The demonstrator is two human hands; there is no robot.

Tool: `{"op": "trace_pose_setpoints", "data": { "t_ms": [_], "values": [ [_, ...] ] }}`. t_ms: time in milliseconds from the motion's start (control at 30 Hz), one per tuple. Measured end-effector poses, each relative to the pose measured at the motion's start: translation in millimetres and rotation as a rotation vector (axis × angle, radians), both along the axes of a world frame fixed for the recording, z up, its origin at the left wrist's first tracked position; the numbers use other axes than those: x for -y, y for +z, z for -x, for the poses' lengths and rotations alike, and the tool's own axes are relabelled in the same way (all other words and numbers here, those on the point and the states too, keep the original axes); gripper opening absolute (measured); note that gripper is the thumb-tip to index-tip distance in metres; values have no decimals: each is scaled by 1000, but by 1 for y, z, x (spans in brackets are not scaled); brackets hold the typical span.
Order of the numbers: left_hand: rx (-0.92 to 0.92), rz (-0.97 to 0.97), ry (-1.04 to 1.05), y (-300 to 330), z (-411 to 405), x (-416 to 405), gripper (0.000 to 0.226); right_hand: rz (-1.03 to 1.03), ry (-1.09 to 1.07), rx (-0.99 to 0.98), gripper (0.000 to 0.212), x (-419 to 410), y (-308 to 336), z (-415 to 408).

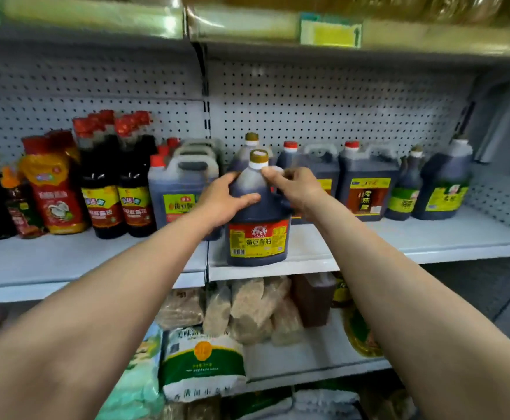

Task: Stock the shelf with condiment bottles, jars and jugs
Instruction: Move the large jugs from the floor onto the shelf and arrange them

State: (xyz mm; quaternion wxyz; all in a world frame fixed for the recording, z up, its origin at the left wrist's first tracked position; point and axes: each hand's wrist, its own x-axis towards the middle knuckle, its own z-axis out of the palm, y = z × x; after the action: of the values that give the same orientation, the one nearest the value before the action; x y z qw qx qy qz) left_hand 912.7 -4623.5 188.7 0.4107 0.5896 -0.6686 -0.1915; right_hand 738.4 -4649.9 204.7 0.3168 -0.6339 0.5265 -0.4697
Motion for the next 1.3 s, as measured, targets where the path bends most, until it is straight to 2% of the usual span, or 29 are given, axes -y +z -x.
{"op": "trace_pose_setpoints", "data": {
  "t_ms": [67, 133, 233, 300, 367, 433, 533, 733, 867, 1300],
  "values": [
    [24, 3, 31, -9, -3, 14, 79, 81, -12, -61, 44, 11, -16, 3],
    [33, 15, 33, -9, -6, 24, 81, 160, 59, -127, 56, 17, -26, 12],
    [84, 25, 0, -9, -11, 27, 88, 130, 265, -186, 94, 17, -48, 34],
    [148, 31, -32, -9, -15, 21, 98, 121, 304, -310, 113, 14, -62, 41],
    [233, 21, -78, -11, -17, 17, 111, 121, 283, -360, 111, 17, -72, 43],
    [323, 7, -103, -11, -16, 16, 125, 150, 248, -375, 96, 20, -75, 42],
    [465, 36, -34, -8, -11, 20, 135, 200, 196, -461, 83, 27, -74, 42],
    [637, 79, 135, -3, -11, 35, 133, 216, 156, -460, 96, 45, -76, 34],
    [741, 91, 190, 1, -9, 51, 134, 183, 143, -454, 95, 61, -74, 29],
    [753, 28, 201, 3, -7, 56, 133, 107, 91, -459, 98, 64, -69, 21]
  ]
}}
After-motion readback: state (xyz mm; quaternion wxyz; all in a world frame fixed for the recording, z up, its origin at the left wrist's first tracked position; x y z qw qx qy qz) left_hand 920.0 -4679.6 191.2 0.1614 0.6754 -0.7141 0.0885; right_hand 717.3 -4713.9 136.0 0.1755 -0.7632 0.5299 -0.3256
